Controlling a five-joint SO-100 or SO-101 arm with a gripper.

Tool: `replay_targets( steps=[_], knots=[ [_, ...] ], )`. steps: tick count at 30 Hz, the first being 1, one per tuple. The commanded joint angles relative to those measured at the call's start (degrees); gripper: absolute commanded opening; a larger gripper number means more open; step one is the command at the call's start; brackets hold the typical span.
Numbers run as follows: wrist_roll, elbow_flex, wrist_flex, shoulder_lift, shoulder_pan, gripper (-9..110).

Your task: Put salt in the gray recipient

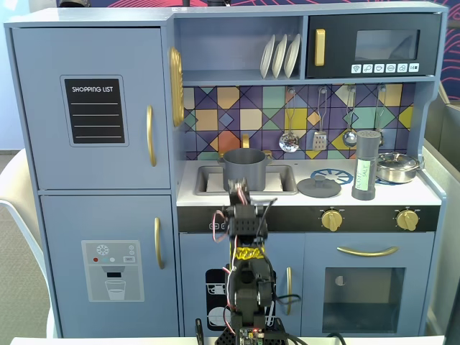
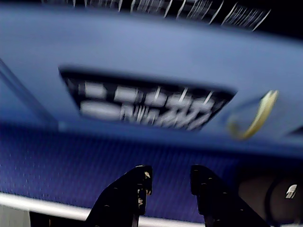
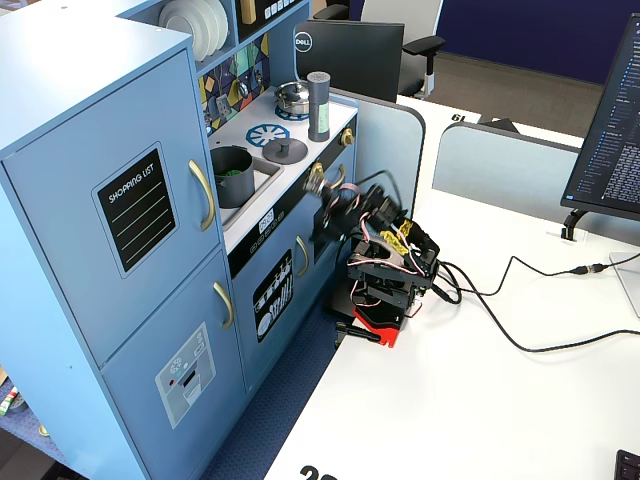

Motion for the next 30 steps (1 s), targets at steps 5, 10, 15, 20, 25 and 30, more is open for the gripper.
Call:
replay_targets(
  steps=[5,10,15,20,25,30],
  knots=[
    [1.1,22.2,-8.8,5.4,-1.8,0],
    [-0.1,27.5,-7.9,5.4,-1.1,0],
    [4.1,27.6,-7.1,5.4,-1.1,1],
    [4.2,27.6,-7.1,5.4,-1.1,2],
    [4.3,27.6,-7.1,5.4,-1.1,2],
    [4.3,27.6,-7.1,5.4,-1.1,3]
  ],
)
